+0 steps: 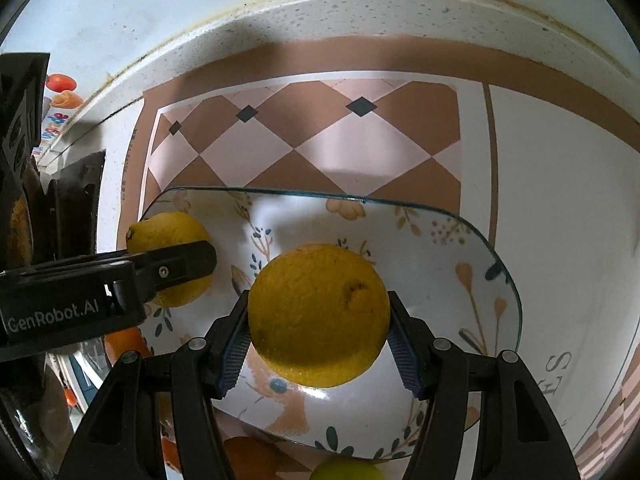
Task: Organize fruits
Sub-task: 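Carry both yellow fruits onto the white oval plate and open both tools, then lift both tools away from the plate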
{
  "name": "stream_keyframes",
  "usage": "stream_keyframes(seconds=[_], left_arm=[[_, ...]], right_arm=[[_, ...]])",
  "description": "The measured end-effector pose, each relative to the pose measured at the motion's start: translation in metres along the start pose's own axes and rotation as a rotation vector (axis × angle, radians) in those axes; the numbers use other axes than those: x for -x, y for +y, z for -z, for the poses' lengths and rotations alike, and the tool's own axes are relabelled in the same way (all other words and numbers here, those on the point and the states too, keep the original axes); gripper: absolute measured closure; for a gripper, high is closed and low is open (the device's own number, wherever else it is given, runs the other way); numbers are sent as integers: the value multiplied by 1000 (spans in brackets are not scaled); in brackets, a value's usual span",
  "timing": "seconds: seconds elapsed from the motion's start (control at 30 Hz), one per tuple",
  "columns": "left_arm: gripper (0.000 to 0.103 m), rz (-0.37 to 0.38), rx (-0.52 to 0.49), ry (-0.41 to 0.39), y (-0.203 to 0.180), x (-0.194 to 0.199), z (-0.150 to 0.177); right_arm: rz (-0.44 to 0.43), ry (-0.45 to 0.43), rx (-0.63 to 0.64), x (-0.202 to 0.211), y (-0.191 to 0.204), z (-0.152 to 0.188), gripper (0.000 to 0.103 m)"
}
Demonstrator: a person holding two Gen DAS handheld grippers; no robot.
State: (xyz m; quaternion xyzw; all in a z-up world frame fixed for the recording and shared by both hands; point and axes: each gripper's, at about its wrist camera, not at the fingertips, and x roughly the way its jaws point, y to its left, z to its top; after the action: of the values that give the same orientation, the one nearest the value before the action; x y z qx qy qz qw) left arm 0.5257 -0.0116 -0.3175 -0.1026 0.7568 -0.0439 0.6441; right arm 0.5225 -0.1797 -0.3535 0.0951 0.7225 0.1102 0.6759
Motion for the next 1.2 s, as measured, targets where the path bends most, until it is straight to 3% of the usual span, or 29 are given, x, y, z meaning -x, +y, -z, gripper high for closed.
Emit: stream_keyframes(seconds=[0.07,0.13,0.27,0.37,0.53,0.9,1.2], left_arm=[[46,4,15,2,4,2,-2],[45,13,29,3,4,2,-3],[27,32,29,-29,6,9,-5],[20,17,21,-53,10,16,-1],[18,-38,-8,-102,13,29,7],[18,-197,-86,-329,22,77,85],[18,-230,-120,-465,8,92,145]], right_arm=[[-2,3,-5,1,-2,-2,35],[-11,-4,-18,3,-3,-4,16],[-16,-8,-30,8,-8,-5,14],[-6,-27,-47,18,-15,-2,9],[41,-72,-62,39,-20,14,8],[191,-172,-57,82,-7,89,8],[252,-279,-24,124,20,150,8]])
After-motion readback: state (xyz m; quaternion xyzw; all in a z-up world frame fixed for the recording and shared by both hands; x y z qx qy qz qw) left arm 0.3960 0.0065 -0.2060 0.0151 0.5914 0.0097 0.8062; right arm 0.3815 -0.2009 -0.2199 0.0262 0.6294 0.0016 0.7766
